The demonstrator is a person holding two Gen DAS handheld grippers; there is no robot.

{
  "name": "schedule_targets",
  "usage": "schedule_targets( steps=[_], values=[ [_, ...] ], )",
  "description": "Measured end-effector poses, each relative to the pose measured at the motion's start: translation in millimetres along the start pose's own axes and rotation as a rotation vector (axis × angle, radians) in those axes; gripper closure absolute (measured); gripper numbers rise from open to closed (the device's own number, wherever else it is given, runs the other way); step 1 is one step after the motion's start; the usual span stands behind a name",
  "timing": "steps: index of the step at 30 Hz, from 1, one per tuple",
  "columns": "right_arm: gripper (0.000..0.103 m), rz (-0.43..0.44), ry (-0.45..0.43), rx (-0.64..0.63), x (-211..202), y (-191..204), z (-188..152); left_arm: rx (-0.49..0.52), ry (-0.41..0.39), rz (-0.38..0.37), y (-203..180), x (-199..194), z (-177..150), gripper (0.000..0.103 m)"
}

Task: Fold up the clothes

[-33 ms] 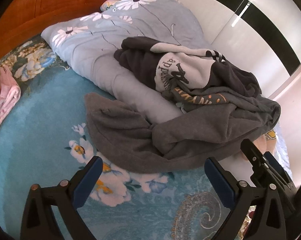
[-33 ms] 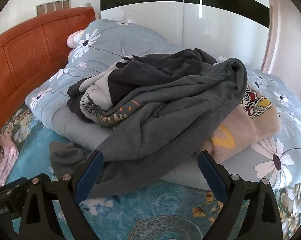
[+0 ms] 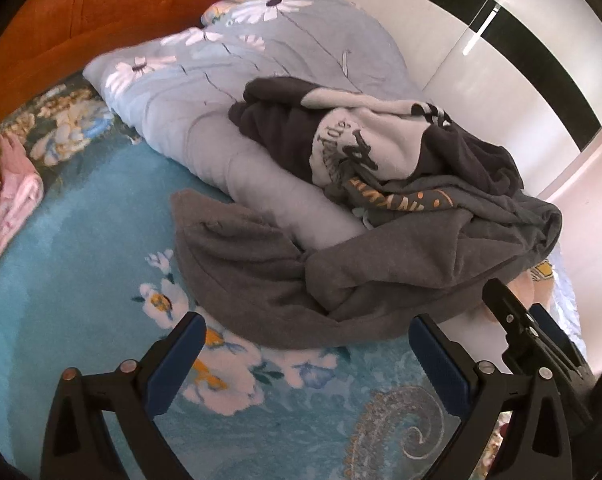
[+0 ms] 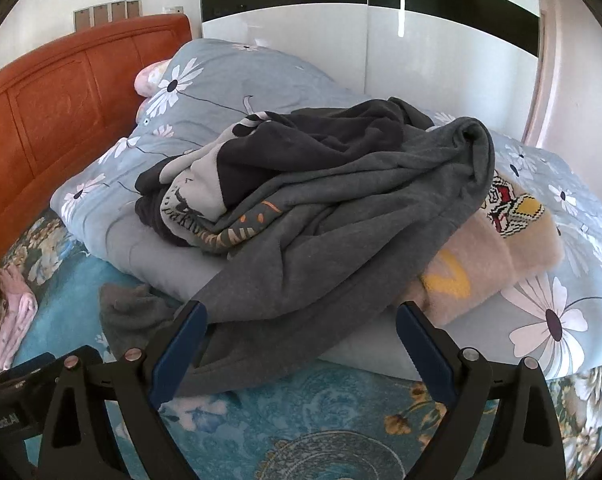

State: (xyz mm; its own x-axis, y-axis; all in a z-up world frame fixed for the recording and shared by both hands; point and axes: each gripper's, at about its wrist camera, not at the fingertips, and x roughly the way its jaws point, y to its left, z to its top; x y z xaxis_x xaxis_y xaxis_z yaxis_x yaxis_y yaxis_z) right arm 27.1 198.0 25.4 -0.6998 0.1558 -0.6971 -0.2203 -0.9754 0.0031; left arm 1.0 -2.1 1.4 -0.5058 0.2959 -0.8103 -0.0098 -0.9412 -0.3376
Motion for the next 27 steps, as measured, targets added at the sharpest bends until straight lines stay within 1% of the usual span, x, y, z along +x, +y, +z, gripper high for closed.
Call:
schedule_targets(
  steps=[8, 11, 15, 17, 20, 23, 27],
  values=[
    [0.007, 0.018, -0.01, -0.016, -10.2, 6.2, -5.4, -0.015, -0.083, 0.037, 7.7, -11.5, 1.0, 0.0],
    [0.007, 0.025, 0.001, -0.028, -11.3, 10.2, -5.0, -0.021, -0.114, 0.05, 10.5, -15.9, 1.4, 0.0],
    [0.007, 0.029, 0.011, -0.04, -11.5, 15.9, -10.2, 0.021, -0.165, 0.093, 1.3, -21.1, -6.3, 0.0],
    [0.007, 0.019, 0.019, -0.05, -11.5, 20.1, -12.0, 0.045, -0.19, 0.101, -0.9, -23.0, -8.6, 0.0],
    [0.007, -0.004, 0.028, -0.044, -12.0, 22.8, -13.4, 0.075, -0.183, 0.095, -2.5, -24.3, -5.3, 0.0],
    [0.007, 0.003, 0.036, -0.023, -13.5, 20.8, -12.9, 0.082, -0.192, 0.078, -4.1, -27.2, -2.5, 0.0],
    [0.007, -0.003, 0.034, -0.022, -15.6, 19.1, -10.8, 0.085, -0.203, 0.083, -7.5, -28.2, -3.3, 0.0]
  ],
)
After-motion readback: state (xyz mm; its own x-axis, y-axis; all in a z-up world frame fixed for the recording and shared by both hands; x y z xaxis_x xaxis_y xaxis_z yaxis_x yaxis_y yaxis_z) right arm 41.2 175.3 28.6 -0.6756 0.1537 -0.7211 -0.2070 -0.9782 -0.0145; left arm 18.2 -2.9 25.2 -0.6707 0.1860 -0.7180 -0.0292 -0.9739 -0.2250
